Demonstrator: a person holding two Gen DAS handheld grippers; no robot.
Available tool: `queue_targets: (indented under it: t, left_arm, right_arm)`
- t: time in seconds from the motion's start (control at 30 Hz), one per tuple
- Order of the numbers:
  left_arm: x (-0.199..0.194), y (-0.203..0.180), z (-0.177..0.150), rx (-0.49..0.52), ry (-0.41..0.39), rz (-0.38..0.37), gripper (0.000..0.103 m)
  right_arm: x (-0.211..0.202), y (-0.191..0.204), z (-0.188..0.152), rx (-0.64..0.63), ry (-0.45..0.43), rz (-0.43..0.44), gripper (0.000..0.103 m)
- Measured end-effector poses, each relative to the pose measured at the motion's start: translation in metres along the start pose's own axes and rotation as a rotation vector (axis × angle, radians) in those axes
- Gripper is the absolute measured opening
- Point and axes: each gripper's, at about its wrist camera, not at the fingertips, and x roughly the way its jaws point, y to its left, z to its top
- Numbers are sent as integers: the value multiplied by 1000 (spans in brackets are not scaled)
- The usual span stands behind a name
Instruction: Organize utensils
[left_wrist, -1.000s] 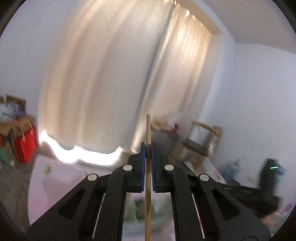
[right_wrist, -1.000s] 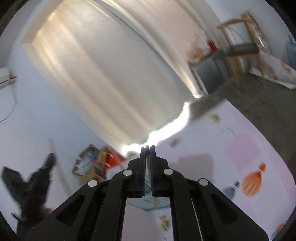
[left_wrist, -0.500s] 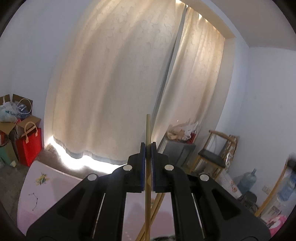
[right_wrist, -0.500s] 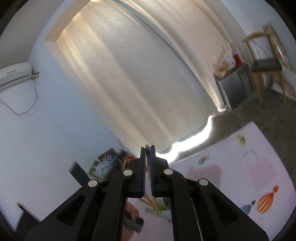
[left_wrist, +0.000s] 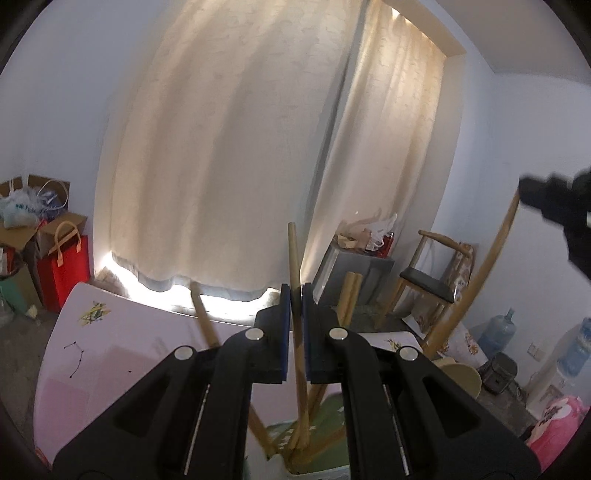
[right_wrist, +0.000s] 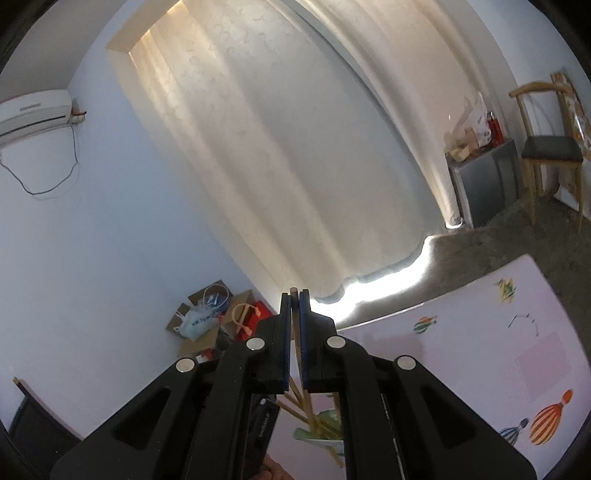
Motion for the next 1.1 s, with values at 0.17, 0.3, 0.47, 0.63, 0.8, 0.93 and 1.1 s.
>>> queue_targets:
  t: [0.17, 0.3, 0.47, 0.63, 0.8, 0.93, 1.1]
  left_arm:
    - [-2, 16, 21, -71, -38, 4, 5]
    - [-7, 17, 38, -88, -102, 25, 4]
    - [-4, 9, 49, -76, -125, 19, 4]
    - [-1, -5, 21, 12, -53, 20, 4]
    - [-3, -16, -22, 113, 65, 8, 8]
    - [-26, -7, -33, 80, 61, 30, 46]
    - [-65, 0, -18, 55, 6, 31, 50]
  right_arm:
    - [-5, 3, 7, -5, -30, -7, 5]
    - [-17, 6, 16, -26, -71, -19, 5]
    - [-23, 3, 19, -18, -92, -23, 5]
    - [-9, -4, 12, -4, -46, -31, 5]
    - [2, -4, 4, -32, -24, -55, 5]
    - [15, -1, -5, -74, 5, -71, 5]
    - [41, 9, -32, -211, 40, -117, 5]
